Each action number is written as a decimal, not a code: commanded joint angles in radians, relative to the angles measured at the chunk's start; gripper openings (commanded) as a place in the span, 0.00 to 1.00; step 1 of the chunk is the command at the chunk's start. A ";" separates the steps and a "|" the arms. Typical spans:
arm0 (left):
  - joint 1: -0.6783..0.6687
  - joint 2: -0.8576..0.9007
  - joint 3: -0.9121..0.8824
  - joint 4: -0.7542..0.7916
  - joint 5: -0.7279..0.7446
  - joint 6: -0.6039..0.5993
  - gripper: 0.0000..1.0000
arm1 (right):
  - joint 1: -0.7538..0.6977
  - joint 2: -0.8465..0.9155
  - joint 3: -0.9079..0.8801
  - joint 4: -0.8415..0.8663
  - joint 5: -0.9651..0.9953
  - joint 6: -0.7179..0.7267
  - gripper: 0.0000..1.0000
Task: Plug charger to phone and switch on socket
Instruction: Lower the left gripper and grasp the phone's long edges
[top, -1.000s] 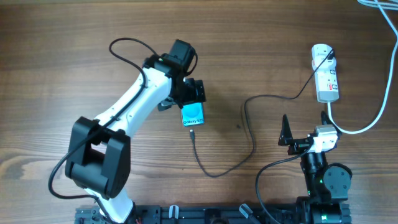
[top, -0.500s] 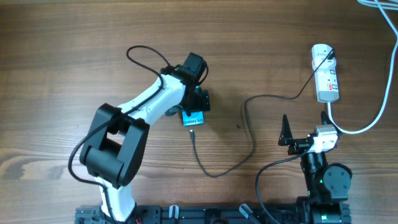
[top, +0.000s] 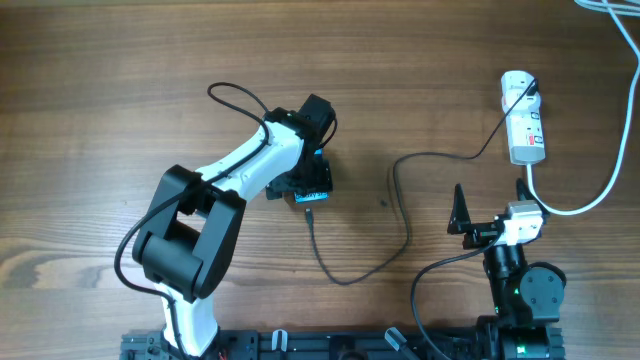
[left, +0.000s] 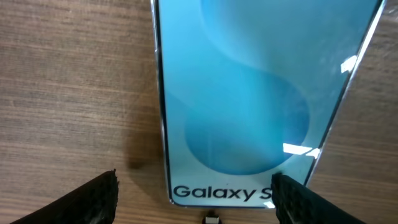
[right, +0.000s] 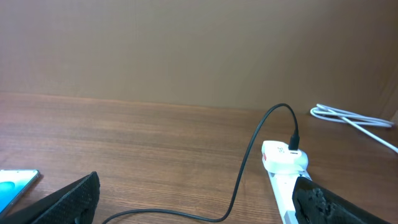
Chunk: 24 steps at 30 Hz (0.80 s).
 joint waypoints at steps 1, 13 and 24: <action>-0.004 0.015 -0.011 0.078 -0.014 -0.008 1.00 | -0.003 -0.007 -0.001 0.002 0.000 -0.001 1.00; -0.005 0.015 -0.011 0.144 -0.025 -0.061 0.88 | -0.003 -0.007 -0.001 0.002 0.000 -0.001 1.00; -0.003 0.015 -0.119 0.112 -0.061 -0.065 0.79 | -0.003 -0.007 -0.001 0.002 0.000 -0.001 1.00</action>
